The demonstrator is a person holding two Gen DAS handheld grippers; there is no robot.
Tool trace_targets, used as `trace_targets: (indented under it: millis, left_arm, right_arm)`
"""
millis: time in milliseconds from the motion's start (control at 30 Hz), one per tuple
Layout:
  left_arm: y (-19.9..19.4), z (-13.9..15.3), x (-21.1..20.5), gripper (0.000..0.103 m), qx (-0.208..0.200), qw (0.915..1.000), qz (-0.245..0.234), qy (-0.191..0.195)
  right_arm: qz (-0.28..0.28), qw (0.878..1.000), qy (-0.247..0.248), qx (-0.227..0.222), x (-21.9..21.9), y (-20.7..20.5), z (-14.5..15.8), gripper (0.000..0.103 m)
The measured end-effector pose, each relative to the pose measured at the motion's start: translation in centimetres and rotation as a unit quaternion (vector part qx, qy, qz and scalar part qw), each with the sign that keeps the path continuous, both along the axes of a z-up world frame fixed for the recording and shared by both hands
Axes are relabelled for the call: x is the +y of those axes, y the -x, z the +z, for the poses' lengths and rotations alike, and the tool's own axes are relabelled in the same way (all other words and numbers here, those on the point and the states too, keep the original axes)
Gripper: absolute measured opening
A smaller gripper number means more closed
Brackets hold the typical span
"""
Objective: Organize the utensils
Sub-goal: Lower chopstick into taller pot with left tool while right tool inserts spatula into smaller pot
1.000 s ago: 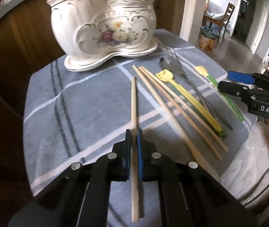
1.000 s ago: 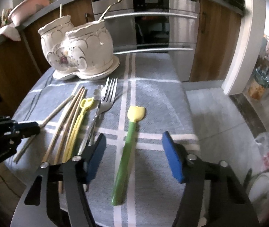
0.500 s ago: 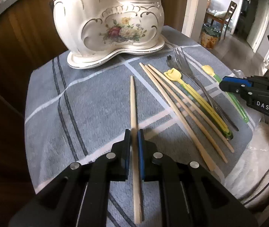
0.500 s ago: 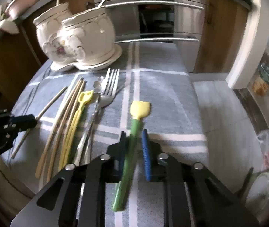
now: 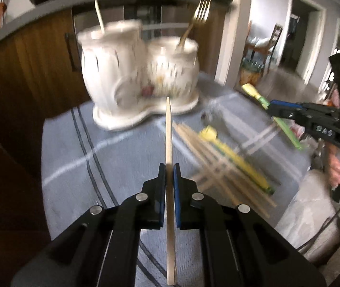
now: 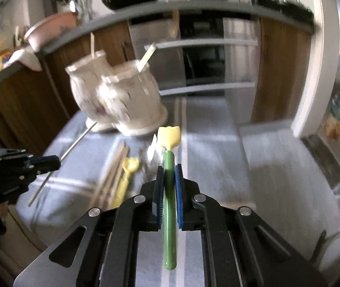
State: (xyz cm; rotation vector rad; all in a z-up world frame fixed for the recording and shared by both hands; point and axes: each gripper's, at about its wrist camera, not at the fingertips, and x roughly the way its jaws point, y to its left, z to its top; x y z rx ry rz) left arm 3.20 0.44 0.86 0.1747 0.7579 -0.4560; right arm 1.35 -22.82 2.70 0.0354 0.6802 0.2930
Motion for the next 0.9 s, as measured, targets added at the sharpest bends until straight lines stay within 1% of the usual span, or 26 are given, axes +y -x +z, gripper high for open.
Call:
trace_targets:
  millis: [133, 200, 267, 333, 433, 533, 600, 700, 767, 833, 900]
  left_arm:
    - [0.7, 2.3, 0.3, 0.006, -0.055, 0.9983, -0.006, 0.016]
    - [0.7, 3.4, 0.5, 0.006, -0.074, 0.9968, -0.008, 0.028]
    - [0.5, 4.7, 0.9, 0.006, -0.094, 0.9947, -0.005, 0.041]
    - [0.2, 5.7, 1.4, 0.006, -0.110, 0.9925, -0.001, 0.054]
    - [-0.7, 6.8, 1.6, 0.006, -0.121, 0.9911, 0.007, 0.054]
    - [-1.2, 7.9, 1.9, 0.006, -0.137, 0.9882, 0.008, 0.067]
    - [-1.6, 8.7, 2.1, 0.006, -0.153, 0.9858, 0.012, 0.069]
    - [-3.2, 9.7, 2.5, 0.006, -0.168, 0.9825, 0.018, 0.078]
    - [-4.0, 10.3, 2.7, 0.006, -0.179, 0.9795, 0.022, 0.090]
    - [-5.1, 11.1, 3.0, 0.006, -0.196, 0.9741, 0.023, 0.111]
    - [-6.4, 11.6, 3.3, 0.006, -0.204, 0.9696, 0.028, 0.132]
  right_arm:
    - [0.010, 0.999, -0.006, -0.049, 1.0, -0.1, 2.1, 0.010]
    - [0.006, 0.997, -0.016, -0.078, 1.5, -0.6, 3.3, 0.010]
    - [0.005, 0.995, -0.033, -0.098, 1.6, -1.2, 4.2, 0.010]
    - [0.005, 0.993, -0.037, -0.114, 2.2, -1.6, 5.1, 0.010]
    - [0.007, 0.992, -0.035, -0.123, 2.7, -2.8, 6.0, 0.010]
    - [0.011, 0.989, -0.046, -0.138, 3.0, -3.6, 6.8, 0.010]
    - [0.011, 0.988, -0.055, -0.147, 3.2, -4.3, 7.3, 0.010]
    - [0.008, 0.984, -0.083, -0.156, 3.2, -5.9, 7.8, 0.010]
    - [0.003, 0.982, -0.099, -0.163, 3.2, -6.9, 7.9, 0.010]
    - [-0.001, 0.978, -0.118, -0.169, 3.2, -7.7, 7.8, 0.010]
    - [-0.003, 0.974, -0.144, -0.173, 3.3, -8.8, 7.5, 0.010]
